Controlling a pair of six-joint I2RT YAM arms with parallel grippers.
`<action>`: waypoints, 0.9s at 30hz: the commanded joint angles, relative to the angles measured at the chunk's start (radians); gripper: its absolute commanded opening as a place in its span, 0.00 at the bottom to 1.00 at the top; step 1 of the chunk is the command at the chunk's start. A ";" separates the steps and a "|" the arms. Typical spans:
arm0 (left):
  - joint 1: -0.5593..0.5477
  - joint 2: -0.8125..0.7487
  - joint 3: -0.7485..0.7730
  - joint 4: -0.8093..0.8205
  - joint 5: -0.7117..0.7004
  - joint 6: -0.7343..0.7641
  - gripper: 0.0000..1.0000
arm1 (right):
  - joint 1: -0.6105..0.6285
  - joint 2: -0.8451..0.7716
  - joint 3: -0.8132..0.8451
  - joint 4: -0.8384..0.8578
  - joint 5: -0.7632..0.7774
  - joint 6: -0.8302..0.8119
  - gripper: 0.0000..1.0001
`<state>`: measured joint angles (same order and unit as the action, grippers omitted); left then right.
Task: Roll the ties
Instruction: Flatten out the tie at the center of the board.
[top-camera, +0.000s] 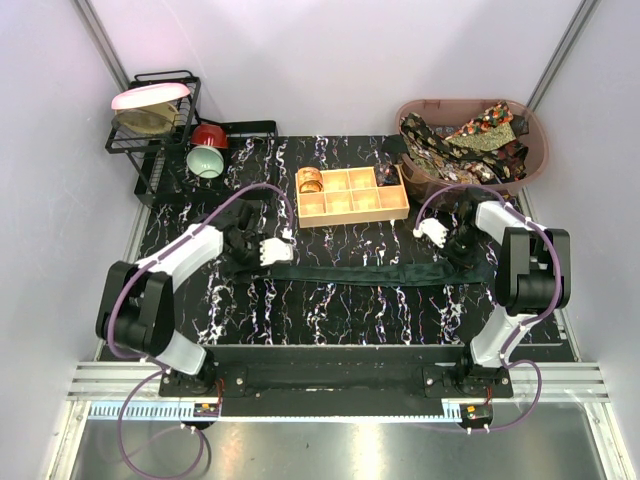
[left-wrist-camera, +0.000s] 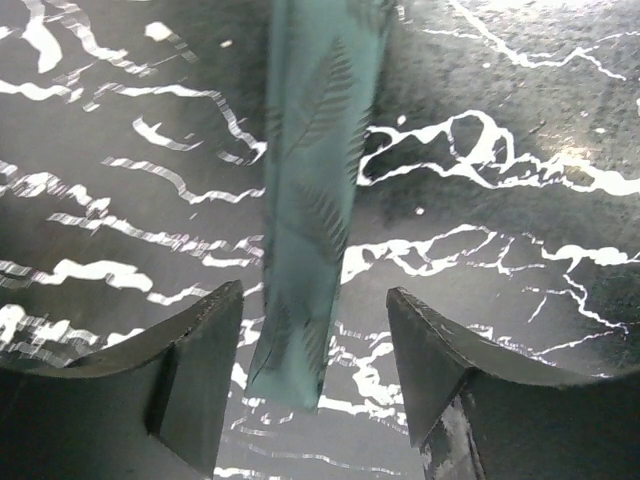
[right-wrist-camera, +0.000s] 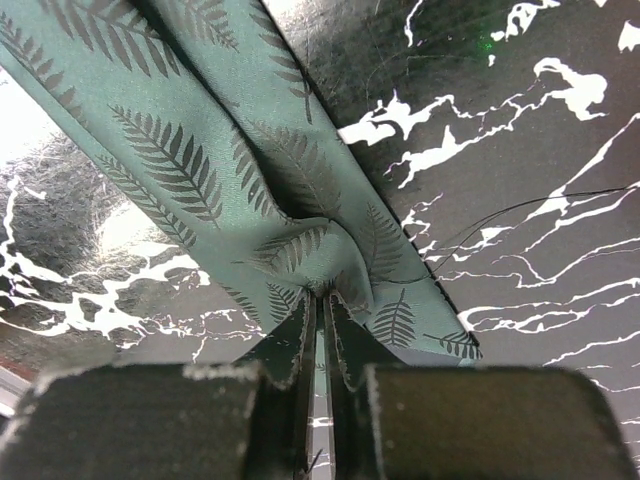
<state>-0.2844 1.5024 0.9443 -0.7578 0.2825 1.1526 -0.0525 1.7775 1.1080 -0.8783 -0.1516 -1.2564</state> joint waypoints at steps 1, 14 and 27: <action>-0.022 0.033 0.034 -0.006 -0.005 0.038 0.64 | 0.002 0.033 -0.025 0.058 0.012 0.015 0.09; 0.028 0.018 0.025 0.029 -0.062 0.054 0.06 | -0.003 0.039 -0.037 0.056 0.049 0.008 0.36; 0.088 0.039 -0.033 0.060 -0.091 0.078 0.01 | -0.018 0.030 -0.036 0.041 0.052 -0.006 0.37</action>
<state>-0.2089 1.5261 0.9264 -0.7242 0.2386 1.2118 -0.0544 1.7779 1.1053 -0.8749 -0.1162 -1.2404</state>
